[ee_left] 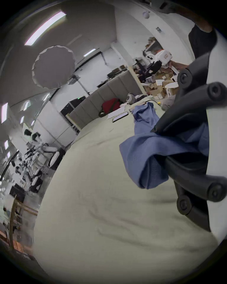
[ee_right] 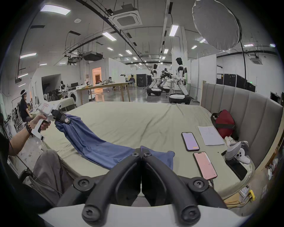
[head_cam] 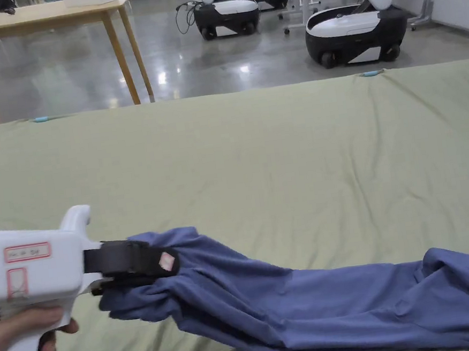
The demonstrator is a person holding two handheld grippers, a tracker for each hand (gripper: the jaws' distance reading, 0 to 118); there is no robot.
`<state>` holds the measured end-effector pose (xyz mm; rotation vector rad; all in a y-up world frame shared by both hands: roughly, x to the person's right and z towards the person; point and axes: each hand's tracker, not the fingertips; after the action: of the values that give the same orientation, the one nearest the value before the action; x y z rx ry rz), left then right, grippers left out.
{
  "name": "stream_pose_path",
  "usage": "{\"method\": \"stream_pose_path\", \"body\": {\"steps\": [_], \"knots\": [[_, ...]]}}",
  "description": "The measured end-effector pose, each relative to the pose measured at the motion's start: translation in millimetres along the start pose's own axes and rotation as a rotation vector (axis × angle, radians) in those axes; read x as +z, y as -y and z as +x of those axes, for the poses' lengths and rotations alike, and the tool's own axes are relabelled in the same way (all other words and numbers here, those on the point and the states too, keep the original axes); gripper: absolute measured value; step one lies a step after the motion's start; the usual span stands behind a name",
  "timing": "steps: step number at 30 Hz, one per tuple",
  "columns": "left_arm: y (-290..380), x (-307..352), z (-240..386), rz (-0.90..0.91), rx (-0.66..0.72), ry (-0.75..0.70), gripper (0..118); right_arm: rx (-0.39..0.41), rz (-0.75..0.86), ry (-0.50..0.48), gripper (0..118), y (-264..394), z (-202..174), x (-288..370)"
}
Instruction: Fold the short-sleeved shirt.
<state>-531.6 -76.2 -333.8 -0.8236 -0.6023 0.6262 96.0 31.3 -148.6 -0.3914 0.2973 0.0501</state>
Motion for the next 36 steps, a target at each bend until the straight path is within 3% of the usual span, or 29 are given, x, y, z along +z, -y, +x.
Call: {"method": "stream_pose_path", "body": {"steps": [5,12,21,28,33,34,35,36], "knots": [[6,47,-45,0.098,0.081,-0.007,9,0.009,-0.005,-0.002,1,0,-2,-2],[5,52,-23,0.127,0.059,0.021,9,0.025,-0.014,-0.007,1,-1,-6,-7],[9,-79,68,-0.057,0.007,0.013,9,0.038,-0.022,-0.013,1,1,-4,-4],[48,-195,57,-0.242,0.081,-0.106,9,0.069,-0.025,-0.013,1,4,2,11],[65,-222,49,-0.254,0.106,-0.144,9,0.082,-0.024,-0.004,1,8,7,23],[69,-222,51,-0.253,0.125,-0.139,10,0.086,-0.027,-0.003,1,9,7,24],[69,-221,51,-0.259,0.131,-0.141,20,0.089,-0.030,-0.003,1,9,8,26],[69,-220,52,-0.261,0.137,-0.128,41,0.094,-0.032,-0.002,1,11,8,26]]}}
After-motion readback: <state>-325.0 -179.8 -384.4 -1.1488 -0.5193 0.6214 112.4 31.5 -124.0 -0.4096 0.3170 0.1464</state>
